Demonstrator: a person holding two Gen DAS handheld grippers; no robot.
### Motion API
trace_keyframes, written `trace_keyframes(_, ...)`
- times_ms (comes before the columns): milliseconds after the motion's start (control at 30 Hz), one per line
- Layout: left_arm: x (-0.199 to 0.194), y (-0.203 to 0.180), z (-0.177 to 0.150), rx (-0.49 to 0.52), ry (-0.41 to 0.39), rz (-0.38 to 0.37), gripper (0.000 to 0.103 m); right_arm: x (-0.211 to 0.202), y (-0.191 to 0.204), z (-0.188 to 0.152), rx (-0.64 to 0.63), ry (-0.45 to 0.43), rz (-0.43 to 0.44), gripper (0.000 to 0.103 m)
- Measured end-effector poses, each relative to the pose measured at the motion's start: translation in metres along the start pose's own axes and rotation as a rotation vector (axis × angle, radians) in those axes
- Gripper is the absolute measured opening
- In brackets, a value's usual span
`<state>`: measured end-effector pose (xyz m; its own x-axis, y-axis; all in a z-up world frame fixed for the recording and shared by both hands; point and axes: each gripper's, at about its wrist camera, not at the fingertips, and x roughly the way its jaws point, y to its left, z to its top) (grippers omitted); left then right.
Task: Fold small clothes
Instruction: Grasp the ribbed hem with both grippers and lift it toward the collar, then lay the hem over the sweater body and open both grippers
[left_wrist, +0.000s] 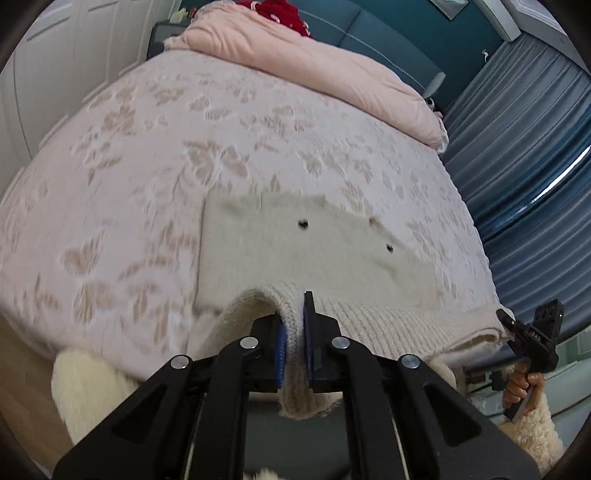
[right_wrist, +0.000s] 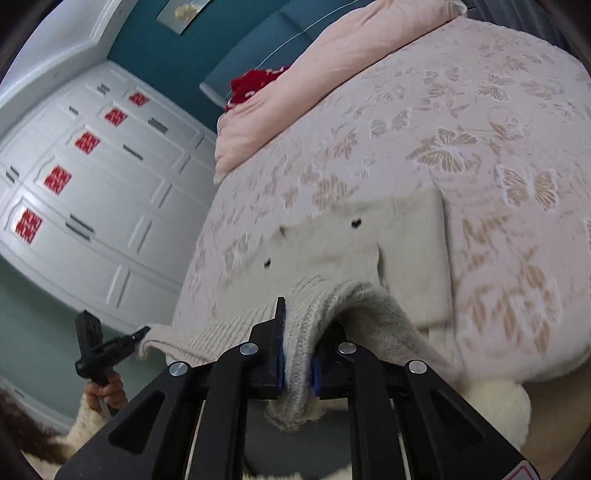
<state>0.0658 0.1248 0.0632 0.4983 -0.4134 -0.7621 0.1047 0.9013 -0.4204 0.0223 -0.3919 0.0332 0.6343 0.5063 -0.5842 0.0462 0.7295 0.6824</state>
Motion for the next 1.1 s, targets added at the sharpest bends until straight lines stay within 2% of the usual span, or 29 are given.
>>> trace_keyframes(67,0.045,0.003,0.026,-0.011,-0.063,0.076,0.01,0.042,-0.024,0.018,0.09,-0.054,-0.023,0.013)
trace_keyframes(100,0.071,0.006,0.034,-0.019,-0.052,0.104,0.012,0.061,-0.032,0.023,0.122,-0.067,-0.055,0.018)
trace_keyframes(133,0.098,0.009,0.041,-0.013,-0.006,0.124,0.013,0.075,-0.04,0.024,0.153,-0.083,-0.114,0.018)
trace_keyframes(167,0.118,0.011,0.043,-0.001,0.024,0.19,0.013,0.087,-0.044,0.023,0.161,-0.096,-0.187,0.018)
trace_keyframes(233,0.133,0.015,0.041,0.033,0.029,0.225,0.015,0.094,-0.043,0.019,0.129,-0.122,-0.272,0.019)
trace_keyframes(267,0.131,0.017,0.038,0.041,0.015,0.227,0.02,0.09,-0.044,0.016,0.118,-0.137,-0.285,0.029)
trace_keyframes(300,0.125,0.019,0.036,0.044,-0.012,0.209,0.039,0.085,-0.044,0.014,0.11,-0.153,-0.288,0.046)
trace_keyframes(333,0.116,0.021,0.033,0.044,-0.049,0.197,0.066,0.077,-0.045,0.01,0.099,-0.173,-0.292,0.052)
trace_keyframes(367,0.107,0.023,0.03,0.04,-0.092,0.192,0.076,0.071,-0.045,0.007,0.08,-0.192,-0.309,0.058)
trace_keyframes(400,0.1,0.025,0.026,0.043,-0.128,0.174,0.086,0.067,-0.045,0.006,0.051,-0.196,-0.338,0.059)
trace_keyframes(433,0.096,0.027,0.024,0.059,-0.139,0.154,0.089,0.066,-0.044,0.006,0.013,-0.186,-0.369,0.059)
trace_keyframes(533,0.102,0.029,0.015,0.132,-0.099,0.135,0.089,0.07,-0.041,0.005,-0.098,-0.149,-0.44,0.059)
trace_keyframes(667,0.108,0.027,-0.001,0.278,-0.029,0.113,0.089,0.085,-0.02,-0.004,-0.367,-0.069,-0.554,0.059)
trace_keyframes(767,0.107,0.027,-0.014,0.36,0.027,0.093,0.089,0.098,-0.006,-0.02,-0.588,0.022,-0.6,0.059)
trace_keyframes(833,0.111,0.025,-0.022,0.406,0.078,0.078,0.089,0.111,-0.003,-0.03,-0.679,0.122,-0.587,0.055)
trace_keyframes(900,0.12,0.017,-0.029,0.452,0.138,0.049,0.089,0.128,-0.001,-0.036,-0.689,0.256,-0.491,0.026)
trace_keyframes(933,0.125,0.01,-0.029,0.472,0.15,0.038,0.089,0.138,0.001,-0.035,-0.687,0.311,-0.436,0.019)
trace_keyframes(967,0.13,0.003,-0.026,0.489,0.146,0.034,0.089,0.147,0.004,-0.033,-0.684,0.324,-0.403,0.015)
trace_keyframes(1033,0.144,-0.011,-0.009,0.508,0.109,0.066,0.089,0.161,0.004,-0.008,-0.621,0.266,-0.391,0.015)
trace_keyframes(1100,0.162,-0.018,0.022,0.457,0.035,0.168,0.089,0.161,-0.008,0.033,-0.438,0.105,-0.414,0.019)
